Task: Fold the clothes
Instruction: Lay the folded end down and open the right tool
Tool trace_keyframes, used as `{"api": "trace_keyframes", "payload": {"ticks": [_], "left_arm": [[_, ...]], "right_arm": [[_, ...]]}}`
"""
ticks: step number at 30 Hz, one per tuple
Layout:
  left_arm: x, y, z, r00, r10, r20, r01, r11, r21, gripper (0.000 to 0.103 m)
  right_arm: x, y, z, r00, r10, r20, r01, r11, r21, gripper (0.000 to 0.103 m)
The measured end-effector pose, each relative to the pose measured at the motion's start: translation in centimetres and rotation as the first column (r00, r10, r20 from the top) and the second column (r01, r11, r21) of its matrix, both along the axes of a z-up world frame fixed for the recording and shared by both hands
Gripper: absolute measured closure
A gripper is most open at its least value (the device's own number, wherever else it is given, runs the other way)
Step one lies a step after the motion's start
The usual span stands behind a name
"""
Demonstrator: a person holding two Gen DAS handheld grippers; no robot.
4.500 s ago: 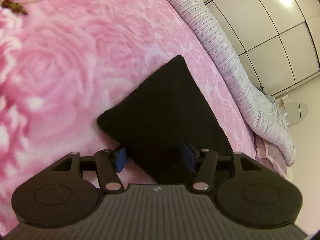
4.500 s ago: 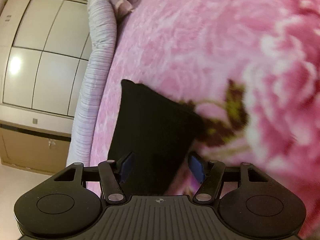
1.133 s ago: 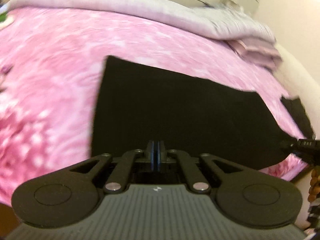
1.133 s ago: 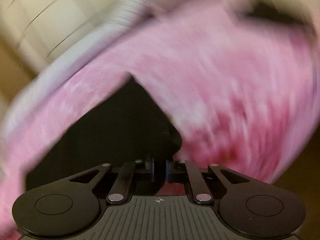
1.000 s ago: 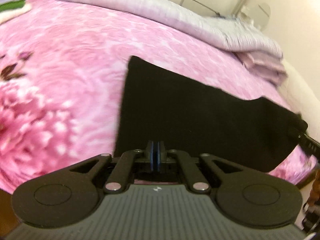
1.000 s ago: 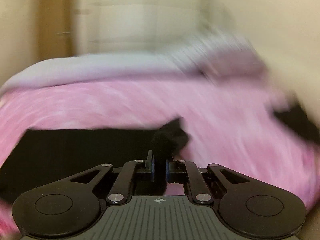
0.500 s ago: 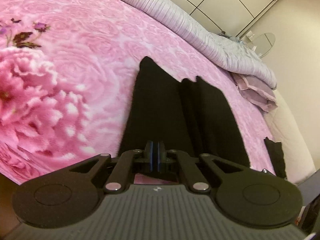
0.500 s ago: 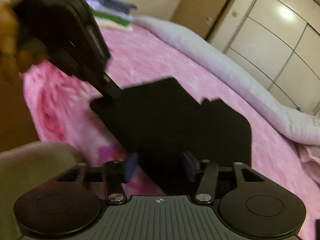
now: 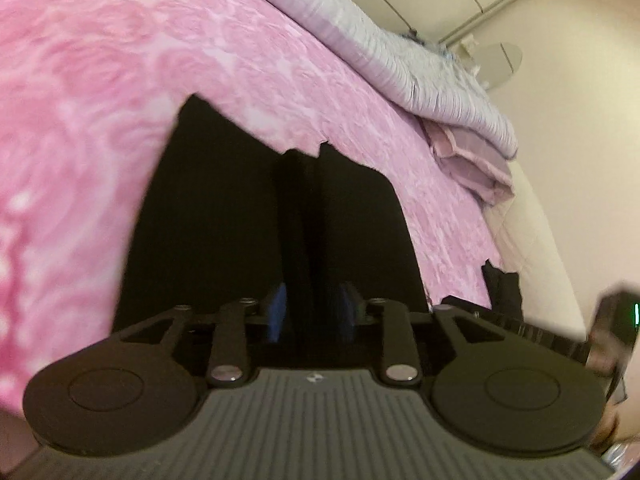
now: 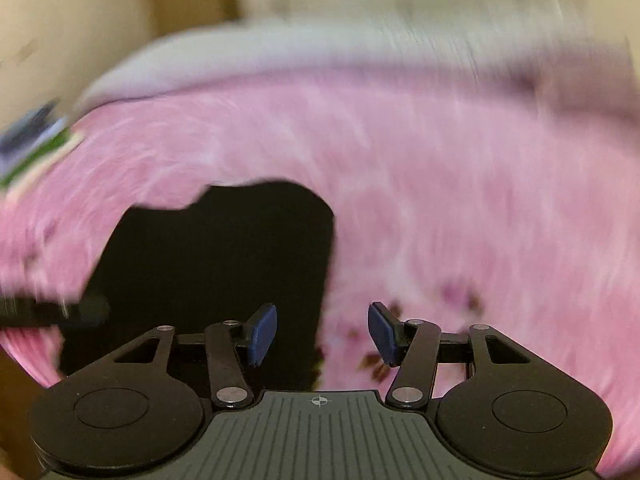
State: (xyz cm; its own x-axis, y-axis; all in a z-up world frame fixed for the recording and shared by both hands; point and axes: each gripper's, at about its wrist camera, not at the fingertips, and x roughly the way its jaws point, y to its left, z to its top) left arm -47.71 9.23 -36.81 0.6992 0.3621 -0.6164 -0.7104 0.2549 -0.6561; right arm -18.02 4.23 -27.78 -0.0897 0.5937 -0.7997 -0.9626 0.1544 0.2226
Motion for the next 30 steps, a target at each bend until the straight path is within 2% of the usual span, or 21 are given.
{"api": "trace_keyframes", "payload": {"ticks": [1, 2, 4, 5, 8, 13, 15, 16, 17, 21, 25, 28, 30], "left_arm": [[0.6, 0.9, -0.1, 1.000, -0.002, -0.008, 0.002, 1.000, -0.014, 0.067], [1.1, 1.8, -0.2, 1.000, -0.007, -0.005, 0.007, 1.000, -0.029, 0.065], [2.0, 3.5, -0.8, 0.999, -0.029, 0.016, 0.030, 0.997, -0.069, 0.063], [2.5, 4.2, -1.2, 0.999, -0.032, 0.022, 0.034, 0.995, -0.093, 0.063], [3.4, 5.5, -2.6, 0.999, -0.037, 0.015, 0.038, 0.989, -0.145, 0.061], [3.7, 6.4, -4.6, 0.995, -0.013, 0.100, 0.032, 0.981, -0.189, 0.060], [3.7, 6.5, -4.7, 0.993, -0.020, 0.118, 0.041, 0.983, -0.177, 0.074], [3.7, 6.4, -4.6, 0.992, -0.027, 0.120, 0.047, 0.985, -0.166, 0.084], [3.6, 6.4, -4.3, 0.992, -0.033, 0.118, 0.051, 0.988, -0.149, 0.086], [2.1, 5.9, -1.8, 0.994, -0.028, 0.104, 0.034, 0.998, -0.053, 0.088], [-0.7, 5.4, 1.3, 0.999, 0.004, 0.051, -0.006, 0.999, 0.049, 0.089], [-3.0, 5.4, 1.8, 0.999, 0.048, -0.001, -0.047, 0.996, 0.073, 0.089], [-4.1, 6.0, 0.7, 0.998, 0.064, -0.017, -0.063, 0.997, 0.034, 0.088]], "right_arm": [[1.0, 1.7, -0.2, 0.994, -0.023, -0.106, 0.017, 0.998, -0.060, 0.048], [1.7, 3.2, -0.2, 0.984, -0.041, -0.174, 0.024, 0.995, -0.102, 0.048], [2.2, 5.3, 0.1, 0.978, -0.047, -0.202, 0.020, 0.991, -0.132, 0.048], [2.2, 6.2, 0.3, 0.981, -0.050, -0.185, 0.023, 0.990, -0.141, 0.048], [2.3, 7.6, 0.9, 0.997, -0.071, -0.027, 0.066, 0.988, -0.139, 0.048], [3.2, 7.5, -2.4, 0.997, -0.071, 0.001, 0.070, 0.967, -0.244, 0.048], [2.8, 7.2, -3.7, 0.998, -0.058, 0.022, 0.062, 0.959, -0.278, 0.048], [2.5, 7.1, -4.1, 0.998, -0.057, 0.032, 0.064, 0.956, -0.286, 0.049], [2.4, 7.0, -4.3, 0.998, -0.061, 0.035, 0.069, 0.955, -0.288, 0.049], [1.3, 6.6, -3.5, 0.998, -0.040, 0.044, 0.051, 0.958, -0.282, 0.057], [-0.6, 7.0, -3.0, 1.000, 0.001, 0.018, 0.004, 0.967, -0.256, 0.058], [-2.0, 7.7, -2.3, 0.998, 0.044, -0.041, -0.052, 0.973, -0.227, 0.058], [-2.8, 7.8, -2.1, 0.995, 0.065, -0.069, -0.079, 0.974, -0.214, 0.058]]}}
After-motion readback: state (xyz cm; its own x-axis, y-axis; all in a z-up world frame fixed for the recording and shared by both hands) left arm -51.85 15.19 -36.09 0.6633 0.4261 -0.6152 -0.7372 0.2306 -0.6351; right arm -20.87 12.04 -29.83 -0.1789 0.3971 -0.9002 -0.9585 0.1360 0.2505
